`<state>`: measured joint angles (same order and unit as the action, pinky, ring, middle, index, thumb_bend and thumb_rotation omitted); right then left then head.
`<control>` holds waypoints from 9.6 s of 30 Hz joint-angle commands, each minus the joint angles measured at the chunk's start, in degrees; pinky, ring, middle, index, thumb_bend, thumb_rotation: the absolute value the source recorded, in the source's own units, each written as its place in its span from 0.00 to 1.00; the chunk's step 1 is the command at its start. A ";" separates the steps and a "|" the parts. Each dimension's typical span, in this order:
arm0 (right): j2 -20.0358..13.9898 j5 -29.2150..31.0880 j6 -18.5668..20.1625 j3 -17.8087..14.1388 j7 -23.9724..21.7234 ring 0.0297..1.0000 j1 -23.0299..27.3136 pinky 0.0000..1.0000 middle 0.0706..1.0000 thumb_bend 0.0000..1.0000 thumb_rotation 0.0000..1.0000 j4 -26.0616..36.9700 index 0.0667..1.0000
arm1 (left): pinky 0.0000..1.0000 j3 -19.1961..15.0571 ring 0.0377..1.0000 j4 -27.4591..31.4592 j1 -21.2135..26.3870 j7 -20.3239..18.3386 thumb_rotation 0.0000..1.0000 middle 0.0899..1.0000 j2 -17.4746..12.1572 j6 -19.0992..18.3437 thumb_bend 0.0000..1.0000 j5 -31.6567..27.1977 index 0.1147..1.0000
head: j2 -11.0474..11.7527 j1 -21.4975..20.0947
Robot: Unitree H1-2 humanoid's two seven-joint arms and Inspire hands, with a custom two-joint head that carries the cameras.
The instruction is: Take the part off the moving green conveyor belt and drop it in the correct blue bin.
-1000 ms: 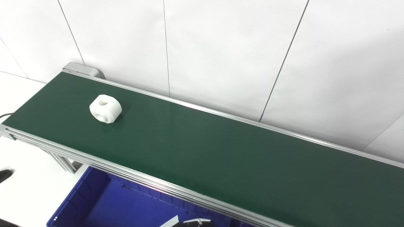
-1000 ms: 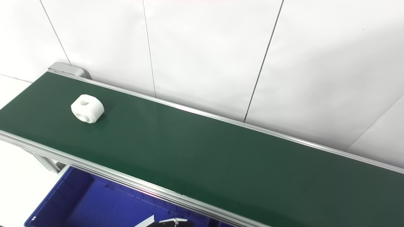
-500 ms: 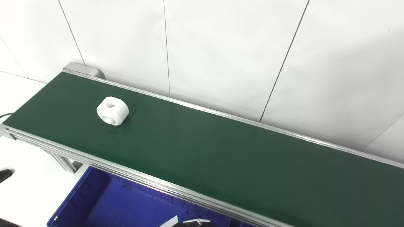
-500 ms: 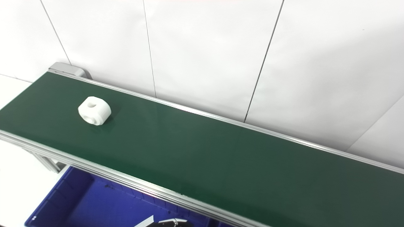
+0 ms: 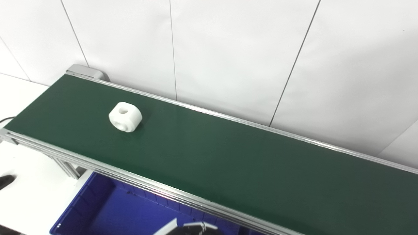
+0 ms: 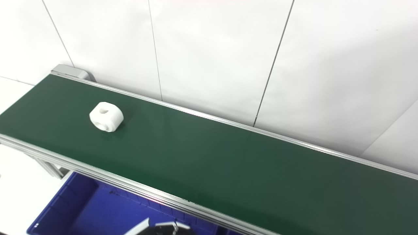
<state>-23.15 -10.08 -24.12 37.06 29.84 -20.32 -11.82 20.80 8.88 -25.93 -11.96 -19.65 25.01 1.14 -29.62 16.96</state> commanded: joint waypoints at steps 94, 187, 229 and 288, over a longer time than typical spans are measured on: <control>0.28 0.02 -2.80 2.92 3.90 0.72 3.84 0.65 0.79 0.81 0.30 -0.43 0.85 | 0.86 -13.44 0.94 -9.60 41.77 -2.14 0.16 0.96 -3.02 -21.54 0.94 28.70 0.89 | -3.77 -10.42; 6.00 -1.15 -2.80 -9.76 -10.17 0.74 -3.37 0.68 0.80 0.78 0.34 12.43 0.87 | 0.48 -14.14 0.46 -5.32 9.65 7.24 0.00 0.48 0.43 1.13 0.50 14.34 0.37 | -21.13 -17.31; 8.72 -1.71 -2.80 -14.18 -14.49 0.74 -5.14 0.68 0.79 0.77 0.37 13.72 0.87 | 0.95 3.69 0.95 12.66 5.34 -19.49 1.00 0.97 -4.60 -23.57 0.54 54.25 0.95 | -22.39 -16.15; 11.07 -12.20 -2.78 -8.55 -7.83 0.75 -4.30 0.66 0.80 0.79 0.38 8.97 0.87 | 0.78 -9.66 0.83 -11.61 4.36 -11.98 0.15 0.86 2.83 -1.04 0.79 -11.62 0.83 | -14.96 -39.94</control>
<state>-12.75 -21.31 -24.17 28.16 20.81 -24.59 -3.80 11.66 -3.47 -21.72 -22.95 -15.60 21.25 -8.96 -44.65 -21.78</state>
